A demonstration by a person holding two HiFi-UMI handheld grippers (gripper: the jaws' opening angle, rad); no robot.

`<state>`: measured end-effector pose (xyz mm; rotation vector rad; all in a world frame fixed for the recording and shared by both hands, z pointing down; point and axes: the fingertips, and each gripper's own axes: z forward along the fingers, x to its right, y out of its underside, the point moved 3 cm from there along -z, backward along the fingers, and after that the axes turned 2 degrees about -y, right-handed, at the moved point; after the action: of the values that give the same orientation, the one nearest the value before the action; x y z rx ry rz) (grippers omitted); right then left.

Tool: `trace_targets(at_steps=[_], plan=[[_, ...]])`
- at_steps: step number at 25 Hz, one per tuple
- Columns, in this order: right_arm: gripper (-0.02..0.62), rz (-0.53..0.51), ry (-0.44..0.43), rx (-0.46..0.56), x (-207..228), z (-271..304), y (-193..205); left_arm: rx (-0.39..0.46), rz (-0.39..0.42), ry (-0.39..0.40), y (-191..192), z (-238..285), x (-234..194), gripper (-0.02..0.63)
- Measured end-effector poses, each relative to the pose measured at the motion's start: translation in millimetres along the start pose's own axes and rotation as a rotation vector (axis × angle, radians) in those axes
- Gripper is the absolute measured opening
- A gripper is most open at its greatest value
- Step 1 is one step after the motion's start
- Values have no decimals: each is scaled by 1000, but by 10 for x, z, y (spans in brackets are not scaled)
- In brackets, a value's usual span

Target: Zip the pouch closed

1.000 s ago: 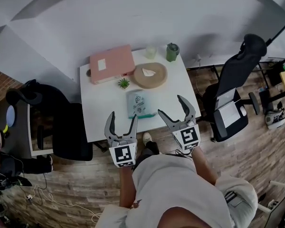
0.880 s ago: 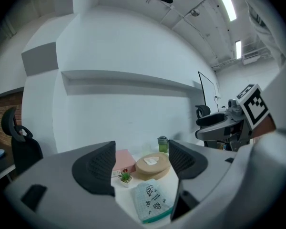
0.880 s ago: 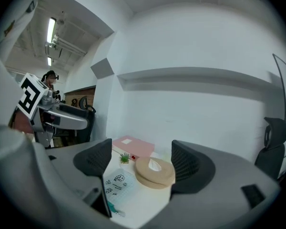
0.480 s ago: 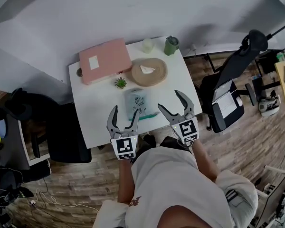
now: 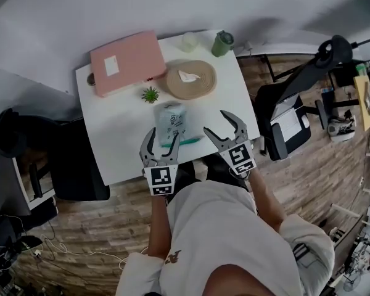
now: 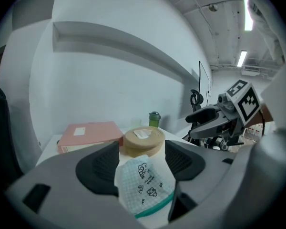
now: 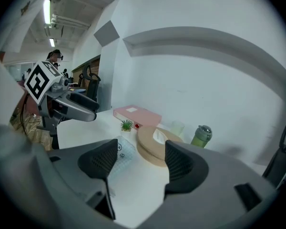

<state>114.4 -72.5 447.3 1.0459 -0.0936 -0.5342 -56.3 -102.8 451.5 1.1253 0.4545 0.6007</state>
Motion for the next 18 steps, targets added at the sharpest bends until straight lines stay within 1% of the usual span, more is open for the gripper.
trace_targets(at_steps=[4,6,13,18], plan=[[303,-20,-84,-43,4,107,221,-54,-11,-6,217,90,122,281],[285,-37,-135,-63,6,146,345,-82,-19,-18,327,122,213,271],[263,-119,-322,-125,0,275,706,-170,-69,-84,656,219,532,250],[250,-176,-458,-162,-90,318,922,-233,-110,-125,894,269,764,236]])
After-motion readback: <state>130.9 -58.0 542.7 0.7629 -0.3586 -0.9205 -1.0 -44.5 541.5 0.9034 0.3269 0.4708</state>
